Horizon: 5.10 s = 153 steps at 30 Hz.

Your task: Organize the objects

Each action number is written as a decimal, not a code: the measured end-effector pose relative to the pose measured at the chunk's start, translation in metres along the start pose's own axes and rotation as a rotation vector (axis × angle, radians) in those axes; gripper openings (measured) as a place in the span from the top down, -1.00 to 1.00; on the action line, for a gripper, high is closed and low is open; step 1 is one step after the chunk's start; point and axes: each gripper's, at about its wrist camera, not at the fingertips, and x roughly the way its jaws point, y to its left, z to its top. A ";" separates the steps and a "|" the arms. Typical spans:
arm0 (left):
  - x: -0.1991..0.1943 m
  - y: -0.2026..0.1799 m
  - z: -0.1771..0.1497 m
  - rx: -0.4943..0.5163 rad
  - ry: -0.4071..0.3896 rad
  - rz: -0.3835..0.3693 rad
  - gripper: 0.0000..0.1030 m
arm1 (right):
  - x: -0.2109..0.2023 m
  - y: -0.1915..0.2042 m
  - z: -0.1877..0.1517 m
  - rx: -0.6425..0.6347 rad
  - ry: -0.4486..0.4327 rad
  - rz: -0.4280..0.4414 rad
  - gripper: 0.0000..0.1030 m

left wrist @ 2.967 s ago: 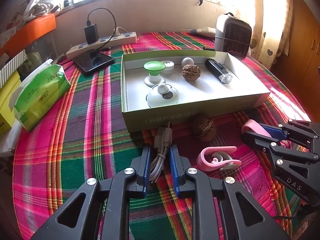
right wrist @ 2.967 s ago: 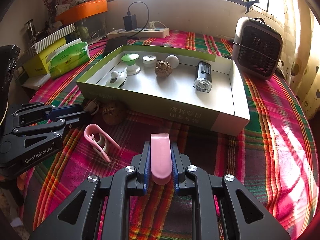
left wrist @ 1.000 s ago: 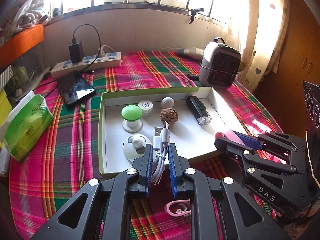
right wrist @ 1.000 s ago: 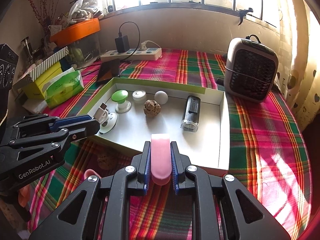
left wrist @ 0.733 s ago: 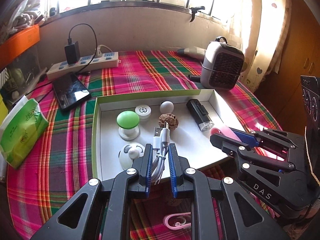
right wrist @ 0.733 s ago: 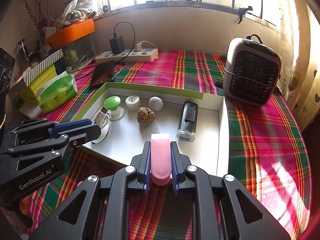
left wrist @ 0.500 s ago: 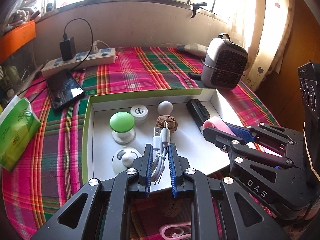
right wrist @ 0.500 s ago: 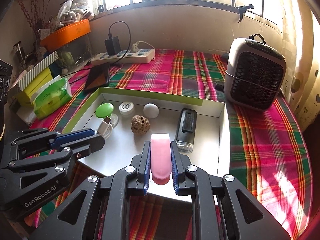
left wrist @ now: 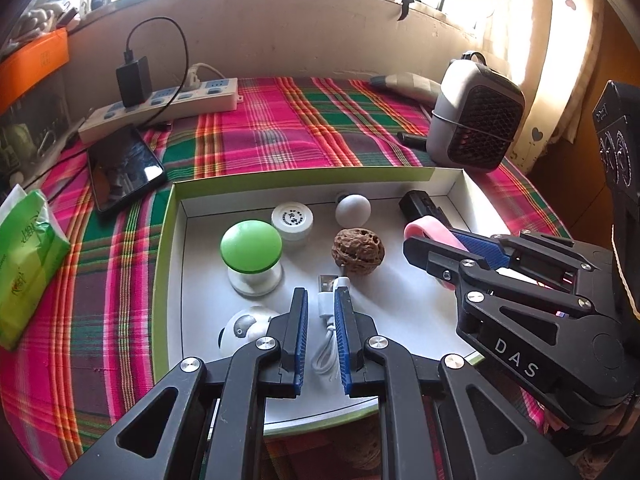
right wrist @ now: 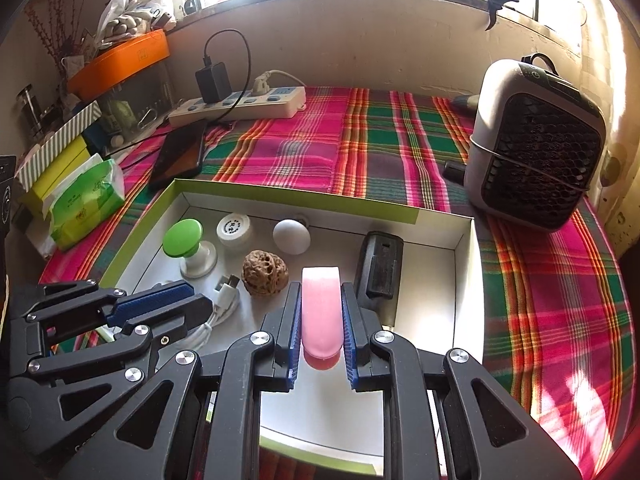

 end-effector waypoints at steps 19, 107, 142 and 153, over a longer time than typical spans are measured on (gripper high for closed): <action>0.007 0.006 0.002 -0.003 -0.005 0.028 0.77 | 0.018 0.002 0.008 -0.012 0.028 -0.001 0.63; -0.055 0.004 -0.024 0.018 -0.119 0.085 0.71 | -0.034 0.017 -0.022 0.040 -0.058 0.013 0.40; -0.086 0.027 -0.083 -0.052 -0.098 0.024 0.66 | -0.060 0.057 -0.081 -0.079 -0.031 0.192 0.13; -0.086 0.033 -0.091 -0.072 -0.088 0.014 0.65 | -0.053 0.078 -0.089 -0.157 0.005 0.231 0.12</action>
